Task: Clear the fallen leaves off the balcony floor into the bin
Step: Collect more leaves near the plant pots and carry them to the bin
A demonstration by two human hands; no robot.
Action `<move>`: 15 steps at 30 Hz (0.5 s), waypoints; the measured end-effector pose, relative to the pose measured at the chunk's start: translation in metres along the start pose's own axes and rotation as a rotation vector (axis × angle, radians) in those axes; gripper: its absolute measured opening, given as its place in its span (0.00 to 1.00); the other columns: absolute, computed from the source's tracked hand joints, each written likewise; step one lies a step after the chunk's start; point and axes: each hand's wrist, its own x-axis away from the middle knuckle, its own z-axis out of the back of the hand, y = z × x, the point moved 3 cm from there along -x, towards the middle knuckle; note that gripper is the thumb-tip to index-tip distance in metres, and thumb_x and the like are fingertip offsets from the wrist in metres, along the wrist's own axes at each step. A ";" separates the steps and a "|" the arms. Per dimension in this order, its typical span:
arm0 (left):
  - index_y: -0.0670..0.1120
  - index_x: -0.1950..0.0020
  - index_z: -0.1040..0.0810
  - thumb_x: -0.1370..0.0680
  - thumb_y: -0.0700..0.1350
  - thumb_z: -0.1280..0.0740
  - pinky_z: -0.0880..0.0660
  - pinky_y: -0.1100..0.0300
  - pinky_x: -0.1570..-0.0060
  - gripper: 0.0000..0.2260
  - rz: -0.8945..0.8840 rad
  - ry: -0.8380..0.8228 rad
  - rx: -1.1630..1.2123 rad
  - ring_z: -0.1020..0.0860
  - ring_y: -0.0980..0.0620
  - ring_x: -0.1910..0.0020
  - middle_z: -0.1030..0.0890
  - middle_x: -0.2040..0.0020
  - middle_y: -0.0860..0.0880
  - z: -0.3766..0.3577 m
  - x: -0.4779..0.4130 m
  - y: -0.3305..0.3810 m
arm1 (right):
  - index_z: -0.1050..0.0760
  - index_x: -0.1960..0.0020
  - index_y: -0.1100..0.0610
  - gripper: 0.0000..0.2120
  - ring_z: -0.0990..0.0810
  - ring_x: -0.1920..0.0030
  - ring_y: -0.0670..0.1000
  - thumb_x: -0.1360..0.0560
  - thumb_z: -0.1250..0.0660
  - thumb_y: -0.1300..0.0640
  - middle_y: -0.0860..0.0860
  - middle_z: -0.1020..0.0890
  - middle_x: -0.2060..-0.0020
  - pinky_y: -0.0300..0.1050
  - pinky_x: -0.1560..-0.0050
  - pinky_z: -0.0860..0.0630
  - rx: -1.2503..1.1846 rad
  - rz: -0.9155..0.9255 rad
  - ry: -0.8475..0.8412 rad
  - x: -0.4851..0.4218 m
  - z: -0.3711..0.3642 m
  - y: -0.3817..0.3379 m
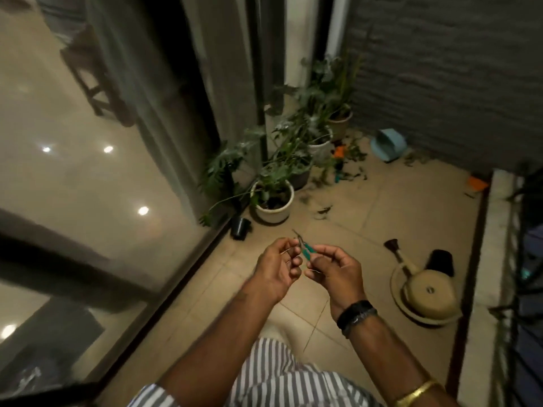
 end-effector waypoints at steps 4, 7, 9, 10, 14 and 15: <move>0.44 0.55 0.24 0.20 0.46 0.40 0.40 0.65 0.79 0.09 0.084 -0.080 -0.091 0.31 0.54 0.75 0.25 0.67 0.49 -0.092 -0.063 0.002 | 0.20 0.49 0.62 0.08 0.19 0.62 0.51 0.24 0.34 0.71 0.57 0.18 0.60 0.44 0.60 0.18 -0.082 0.039 0.147 -0.068 0.048 -0.051; 0.44 0.54 0.24 0.20 0.46 0.40 0.39 0.65 0.79 0.09 0.119 -0.117 -0.171 0.31 0.54 0.75 0.24 0.67 0.49 -0.156 -0.114 0.008 | 0.20 0.48 0.62 0.08 0.19 0.61 0.51 0.24 0.33 0.71 0.56 0.18 0.61 0.46 0.58 0.18 -0.121 0.070 0.247 -0.125 0.080 -0.090; 0.44 0.54 0.24 0.20 0.45 0.40 0.39 0.65 0.78 0.08 0.144 -0.140 -0.211 0.30 0.54 0.76 0.24 0.67 0.49 -0.194 -0.148 0.013 | 0.21 0.47 0.62 0.08 0.19 0.61 0.51 0.24 0.33 0.70 0.57 0.18 0.61 0.46 0.58 0.18 -0.151 0.083 0.305 -0.159 0.098 -0.114; 0.44 0.54 0.24 0.20 0.45 0.39 0.38 0.65 0.78 0.08 0.160 -0.147 -0.234 0.30 0.54 0.76 0.24 0.67 0.49 -0.215 -0.165 0.016 | 0.21 0.47 0.63 0.08 0.19 0.61 0.51 0.24 0.34 0.70 0.57 0.18 0.60 0.45 0.58 0.18 -0.165 0.086 0.335 -0.176 0.108 -0.128; 0.44 0.54 0.23 0.20 0.46 0.39 0.38 0.66 0.78 0.08 0.208 -0.190 -0.316 0.30 0.55 0.76 0.24 0.66 0.49 -0.299 -0.224 0.032 | 0.21 0.46 0.64 0.08 0.19 0.61 0.52 0.24 0.34 0.71 0.58 0.19 0.59 0.44 0.60 0.17 -0.233 0.109 0.414 -0.240 0.143 -0.185; 0.45 0.54 0.23 0.20 0.46 0.39 0.38 0.66 0.78 0.08 0.214 -0.207 -0.344 0.30 0.55 0.76 0.24 0.66 0.49 -0.322 -0.238 0.036 | 0.21 0.46 0.64 0.08 0.19 0.61 0.52 0.24 0.33 0.71 0.59 0.19 0.59 0.44 0.60 0.17 -0.251 0.118 0.439 -0.258 0.151 -0.198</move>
